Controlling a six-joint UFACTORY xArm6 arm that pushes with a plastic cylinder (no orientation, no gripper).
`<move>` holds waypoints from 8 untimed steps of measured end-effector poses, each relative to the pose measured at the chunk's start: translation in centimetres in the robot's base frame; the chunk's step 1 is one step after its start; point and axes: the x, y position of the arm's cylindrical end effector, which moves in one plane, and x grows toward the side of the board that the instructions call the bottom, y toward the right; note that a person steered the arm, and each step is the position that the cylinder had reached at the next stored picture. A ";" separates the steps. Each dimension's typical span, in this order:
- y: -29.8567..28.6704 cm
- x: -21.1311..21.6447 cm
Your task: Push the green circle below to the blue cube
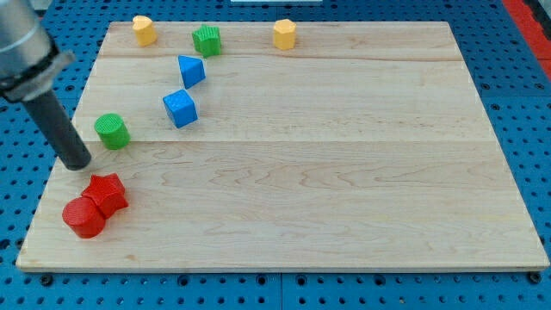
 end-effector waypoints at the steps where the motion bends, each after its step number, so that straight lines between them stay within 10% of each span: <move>1: -1.0 -4.9; 8: 8.0 -0.4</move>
